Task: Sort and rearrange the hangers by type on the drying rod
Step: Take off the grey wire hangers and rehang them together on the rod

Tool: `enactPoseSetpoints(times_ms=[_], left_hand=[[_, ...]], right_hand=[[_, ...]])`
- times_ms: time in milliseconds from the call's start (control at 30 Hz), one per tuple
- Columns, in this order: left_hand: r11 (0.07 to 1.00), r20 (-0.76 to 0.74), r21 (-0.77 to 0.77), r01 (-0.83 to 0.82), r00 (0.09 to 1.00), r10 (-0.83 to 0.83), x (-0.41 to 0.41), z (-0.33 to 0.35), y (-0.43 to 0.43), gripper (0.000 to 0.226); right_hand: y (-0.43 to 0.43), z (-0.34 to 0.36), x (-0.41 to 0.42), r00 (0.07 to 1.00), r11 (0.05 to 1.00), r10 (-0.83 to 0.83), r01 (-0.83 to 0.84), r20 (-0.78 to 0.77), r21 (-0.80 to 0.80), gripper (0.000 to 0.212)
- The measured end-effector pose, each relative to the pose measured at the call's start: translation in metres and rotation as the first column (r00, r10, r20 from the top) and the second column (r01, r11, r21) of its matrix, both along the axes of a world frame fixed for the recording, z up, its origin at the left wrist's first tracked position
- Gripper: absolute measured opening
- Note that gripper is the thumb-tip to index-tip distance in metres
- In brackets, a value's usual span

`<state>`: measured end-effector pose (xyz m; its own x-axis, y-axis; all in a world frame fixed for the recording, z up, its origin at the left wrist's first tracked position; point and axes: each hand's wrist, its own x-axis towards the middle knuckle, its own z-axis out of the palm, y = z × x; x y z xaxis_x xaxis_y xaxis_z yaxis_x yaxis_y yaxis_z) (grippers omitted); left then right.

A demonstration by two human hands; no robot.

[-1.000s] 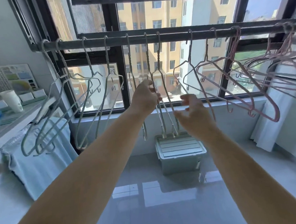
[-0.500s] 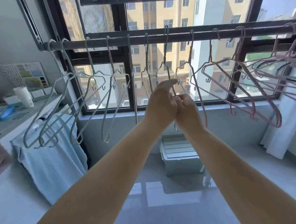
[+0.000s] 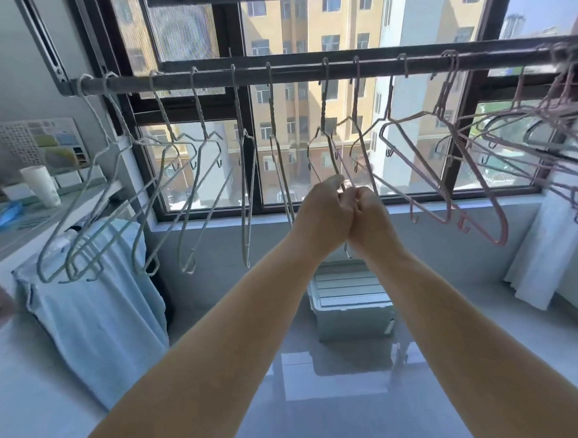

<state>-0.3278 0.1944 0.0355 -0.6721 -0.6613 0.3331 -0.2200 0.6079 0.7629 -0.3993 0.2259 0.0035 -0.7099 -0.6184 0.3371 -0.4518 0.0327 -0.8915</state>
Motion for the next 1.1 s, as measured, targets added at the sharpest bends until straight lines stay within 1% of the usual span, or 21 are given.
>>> enactPoseSetpoints(times_ms=[67, 100, 133, 200, 233, 267, 300, 333, 367, 400, 433, 467, 500, 533, 567, 633, 733, 867, 933, 1000, 1100], left_hand=[[1.000, 0.008, -0.018, 0.003, 1.000, -0.003, 0.001, -0.002, 0.000, 0.041], [0.999, -0.003, -0.052, -0.010, 1.000, 0.010, 0.002, -0.004, -0.001, 0.042], [0.994, -0.040, -0.100, -0.044, 0.998, 0.040, 0.006, -0.006, -0.003, 0.043], [0.968, -0.171, -0.199, -0.151, 0.978, 0.118, 0.014, -0.007, -0.009, 0.045], [0.952, -0.224, -0.225, -0.207, 0.962, 0.156, 0.018, -0.008, -0.013, 0.047], [0.941, -0.247, -0.230, -0.250, 0.950, 0.192, 0.022, -0.008, -0.017, 0.049], [0.938, -0.243, -0.214, -0.272, 0.945, 0.218, 0.025, -0.009, -0.022, 0.052], [0.946, -0.214, -0.179, -0.269, 0.950, 0.230, 0.027, -0.009, -0.026, 0.055], [0.961, -0.167, -0.118, -0.251, 0.959, 0.230, 0.028, -0.009, -0.030, 0.056], [0.972, -0.114, -0.043, -0.231, 0.968, 0.225, 0.029, -0.010, -0.033, 0.054], [0.975, -0.069, 0.024, -0.220, 0.973, 0.221, 0.030, -0.010, -0.038, 0.049], [0.976, -0.043, 0.069, -0.207, 0.977, 0.210, 0.030, -0.011, -0.042, 0.040], [0.977, -0.056, 0.095, -0.191, 0.979, 0.196, 0.031, -0.012, -0.046, 0.028], [0.977, -0.086, 0.125, -0.172, 0.979, 0.184, 0.032, -0.012, -0.048, 0.014], [0.977, -0.123, 0.157, -0.148, 0.978, 0.168, 0.033, -0.012, -0.050, 0.008], [0.972, -0.156, 0.209, -0.104, 0.978, 0.138, 0.035, -0.011, -0.053, 0.013], [0.958, -0.178, 0.284, -0.036, 0.980, 0.089, 0.035, -0.006, -0.055, 0.010], [0.944, -0.204, 0.327, 0.030, 0.978, 0.039, 0.035, -0.001, -0.054, 0.008], [0.926, -0.229, 0.370, 0.075, 0.973, 0.012, 0.034, 0.000, -0.054, 0.016], [0.924, -0.234, 0.371, 0.093, 0.972, -0.004, 0.035, 0.002, -0.054, 0.026], [0.926, -0.239, 0.363, 0.103, 0.971, -0.014, 0.034, 0.002, -0.056, 0.030]], right_hand=[[0.003, -0.001, -0.001, 1.000, 0.999, -0.015, 0.016, -0.016, 0.029, 0.026], [0.005, 0.001, 0.003, 0.998, 0.997, -0.021, 0.026, -0.063, 0.074, 0.021], [0.009, 0.004, 0.006, 0.998, 0.993, 0.002, 0.005, -0.057, 0.117, 0.021], [0.016, 0.006, 0.010, 0.991, 0.980, 0.000, 0.026, -0.131, 0.199, 0.035], [0.021, 0.008, 0.014, 0.979, 0.977, -0.032, 0.073, -0.200, 0.198, 0.041], [0.027, 0.011, 0.022, 0.953, 0.985, -0.077, 0.119, -0.293, 0.128, 0.044], [0.031, 0.014, 0.031, 0.899, 0.988, -0.125, 0.151, -0.419, 0.029, 0.045], [0.034, 0.016, 0.041, 0.847, 0.988, -0.152, 0.142, -0.509, -0.058, 0.044], [0.033, 0.015, 0.050, 0.811, 0.991, -0.133, 0.111, -0.569, -0.075, 0.044], [0.030, 0.013, 0.059, 0.811, 0.997, -0.075, 0.069, -0.580, -0.033, 0.045], [0.024, 0.010, 0.066, 0.844, 0.998, -0.003, 0.032, -0.537, 0.045, 0.048], [0.018, 0.006, 0.071, 0.891, 0.990, 0.072, -0.009, -0.449, 0.142, 0.051], [0.011, 0.002, 0.073, 0.932, 0.974, 0.122, -0.047, -0.340, 0.220, 0.054], [0.004, -0.003, 0.074, 0.961, 0.961, 0.149, -0.084, -0.235, 0.263, 0.057], [-0.002, -0.009, 0.072, 0.974, 0.955, 0.169, -0.124, -0.149, 0.271, 0.058], [-0.010, -0.018, 0.070, 0.979, 0.955, 0.192, -0.171, -0.069, 0.243, 0.058], [-0.015, -0.023, 0.069, 0.984, 0.973, 0.168, -0.157, -0.051, 0.169, 0.058], [-0.014, -0.020, 0.072, 0.992, 0.994, 0.093, -0.087, -0.087, 0.067, 0.056], [-0.015, -0.019, 0.073, 0.992, 0.996, 0.074, -0.068, -0.105, 0.055, 0.055], [-0.016, -0.018, 0.074, 0.992, 0.997, 0.066, -0.060, -0.105, 0.055, 0.056], [-0.017, -0.018, 0.075, 0.993, 0.997, 0.037, -0.029, -0.108, 0.076, 0.057]])
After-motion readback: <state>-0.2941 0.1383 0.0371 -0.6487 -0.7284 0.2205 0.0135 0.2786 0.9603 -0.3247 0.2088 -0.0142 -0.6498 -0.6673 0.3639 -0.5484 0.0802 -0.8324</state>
